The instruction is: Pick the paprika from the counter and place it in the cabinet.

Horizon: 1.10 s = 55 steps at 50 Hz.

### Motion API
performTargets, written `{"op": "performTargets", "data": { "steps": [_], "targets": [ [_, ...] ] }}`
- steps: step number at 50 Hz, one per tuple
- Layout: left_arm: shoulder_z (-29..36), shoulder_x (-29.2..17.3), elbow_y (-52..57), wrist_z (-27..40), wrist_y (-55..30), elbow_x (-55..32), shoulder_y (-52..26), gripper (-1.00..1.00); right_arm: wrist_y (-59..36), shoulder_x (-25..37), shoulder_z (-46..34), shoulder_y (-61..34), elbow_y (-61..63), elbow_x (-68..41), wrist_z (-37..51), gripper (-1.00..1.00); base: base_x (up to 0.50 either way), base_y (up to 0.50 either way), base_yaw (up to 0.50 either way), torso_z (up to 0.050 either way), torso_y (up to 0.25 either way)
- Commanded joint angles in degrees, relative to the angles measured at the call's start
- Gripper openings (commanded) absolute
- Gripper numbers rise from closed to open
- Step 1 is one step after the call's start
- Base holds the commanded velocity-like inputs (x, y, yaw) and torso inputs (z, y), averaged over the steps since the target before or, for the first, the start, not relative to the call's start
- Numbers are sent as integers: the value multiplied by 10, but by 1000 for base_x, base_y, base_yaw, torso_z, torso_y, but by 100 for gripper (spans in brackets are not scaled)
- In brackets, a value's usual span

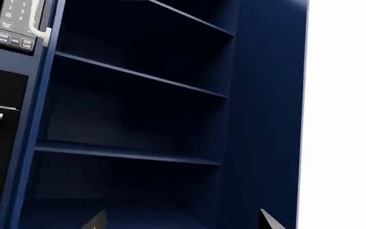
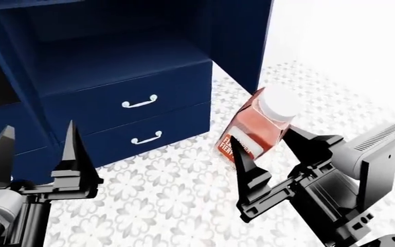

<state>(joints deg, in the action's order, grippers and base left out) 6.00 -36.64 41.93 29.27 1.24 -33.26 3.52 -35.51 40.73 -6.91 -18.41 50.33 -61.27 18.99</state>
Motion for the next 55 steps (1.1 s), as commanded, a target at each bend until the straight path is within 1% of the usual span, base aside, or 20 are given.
{"op": "performTargets", "data": {
  "steps": [1, 30, 55],
  "targets": [
    [1, -1, -2, -1, 0, -2, -2, 100, -3, 0, -4, -5, 5, 24, -10, -100, 379, -367, 0, 0, 0],
    [1, -2, -1, 0, 1, -4, -1, 100, 4, 1, -20, -1, 8, 49, -16, -100, 406, -310, 0, 0, 1],
    [1, -4, -4, 1, 1, -8, -3, 100, 1, -2, -37, -12, 6, 56, -15, -100, 450, -218, 0, 0, 1]
  ]
}}
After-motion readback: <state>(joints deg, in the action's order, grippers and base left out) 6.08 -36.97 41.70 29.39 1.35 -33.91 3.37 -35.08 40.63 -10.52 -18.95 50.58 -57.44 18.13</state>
